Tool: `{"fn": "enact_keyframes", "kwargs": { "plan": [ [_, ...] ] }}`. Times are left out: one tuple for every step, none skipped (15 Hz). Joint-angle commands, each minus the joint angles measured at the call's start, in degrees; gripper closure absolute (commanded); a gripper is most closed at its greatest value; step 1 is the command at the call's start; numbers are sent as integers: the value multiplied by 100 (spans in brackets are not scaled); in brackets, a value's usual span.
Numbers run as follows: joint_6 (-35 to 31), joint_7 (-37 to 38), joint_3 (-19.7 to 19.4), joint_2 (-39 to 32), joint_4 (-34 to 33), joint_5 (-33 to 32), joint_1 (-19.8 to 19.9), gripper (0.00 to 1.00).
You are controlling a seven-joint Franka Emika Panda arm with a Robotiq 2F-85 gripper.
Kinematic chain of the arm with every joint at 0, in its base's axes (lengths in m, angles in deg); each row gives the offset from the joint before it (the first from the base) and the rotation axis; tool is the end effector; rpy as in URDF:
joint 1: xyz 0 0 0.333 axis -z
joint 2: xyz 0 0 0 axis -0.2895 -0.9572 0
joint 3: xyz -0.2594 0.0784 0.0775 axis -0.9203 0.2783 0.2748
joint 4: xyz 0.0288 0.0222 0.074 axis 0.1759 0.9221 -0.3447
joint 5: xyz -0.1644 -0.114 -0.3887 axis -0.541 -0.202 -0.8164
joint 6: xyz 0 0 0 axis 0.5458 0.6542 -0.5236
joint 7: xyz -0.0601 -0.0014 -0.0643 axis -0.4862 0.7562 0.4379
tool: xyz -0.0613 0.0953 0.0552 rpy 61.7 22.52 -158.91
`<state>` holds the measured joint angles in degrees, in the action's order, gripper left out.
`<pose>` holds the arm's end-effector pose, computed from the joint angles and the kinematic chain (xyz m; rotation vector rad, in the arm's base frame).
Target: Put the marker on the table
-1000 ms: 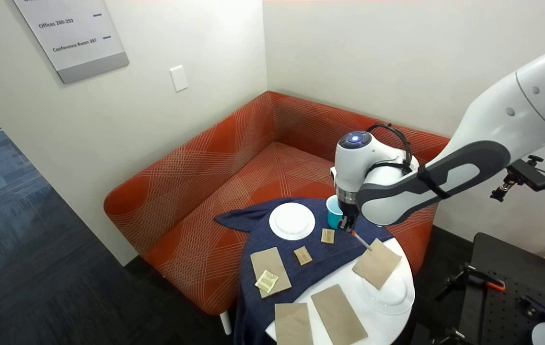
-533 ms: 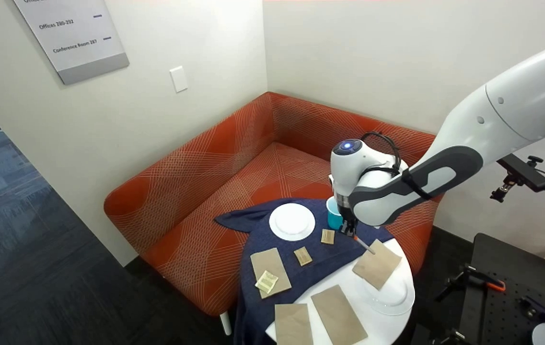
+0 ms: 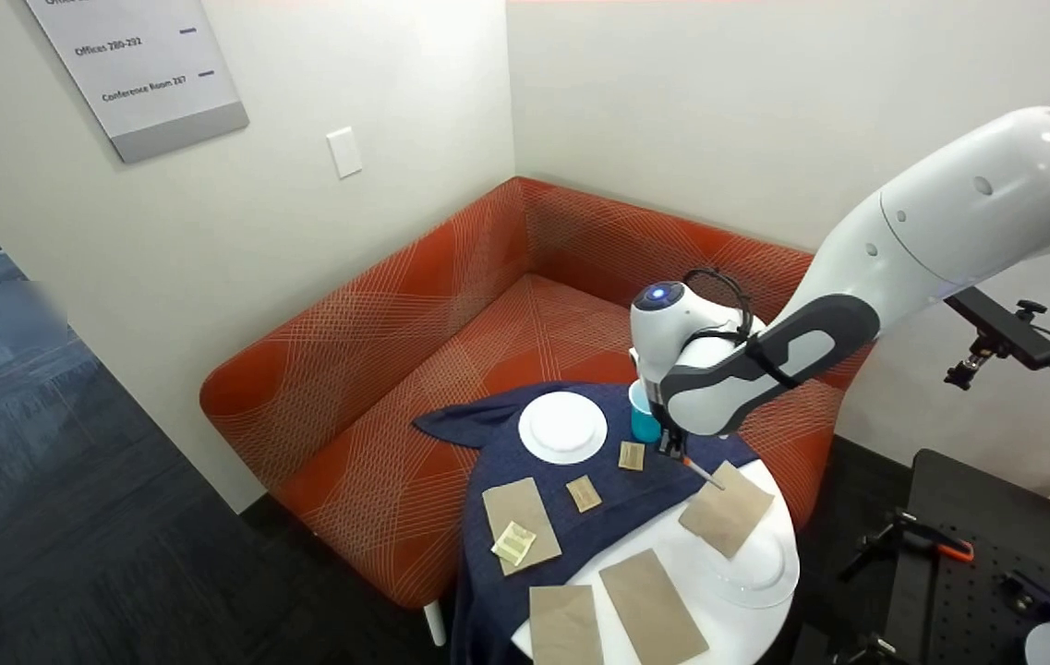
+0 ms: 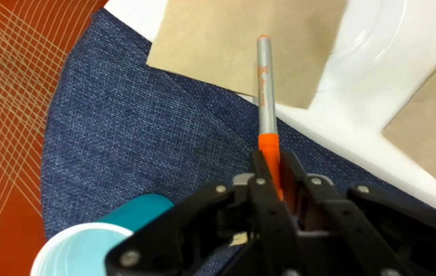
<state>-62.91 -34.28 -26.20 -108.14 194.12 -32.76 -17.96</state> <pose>0.5663 -0.0474 0.0456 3.0412 0.1386 -0.3335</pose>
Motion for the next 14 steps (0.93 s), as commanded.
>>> {"fn": "enact_keyframes", "kwargs": {
  "plan": [
    [404,-310,152,-347,-513,-142,214,96],
    [424,-403,171,-439,-624,-140,247,96],
    [452,-463,179,-517,-723,-142,265,96],
    [473,-492,186,-602,-848,-135,282,96],
    [505,-559,205,-692,-986,-119,313,96],
    [542,-571,228,-801,-1153,-95,330,96],
    [539,-604,252,-889,-1279,-83,342,96],
    [570,-632,283,-977,-1416,-65,370,96],
    [571,-649,326,-1076,-1552,-43,396,96],
    [588,-633,354,-1166,-1675,-30,400,96],
    [601,-644,391,-1249,-1782,-18,409,96],
    [612,-667,431,-1329,-1876,-9,424,96],
    [598,-685,470,-1407,-1948,-7,432,96],
    [608,-695,498,-1475,-2021,-8,433,96]
  ]
}}
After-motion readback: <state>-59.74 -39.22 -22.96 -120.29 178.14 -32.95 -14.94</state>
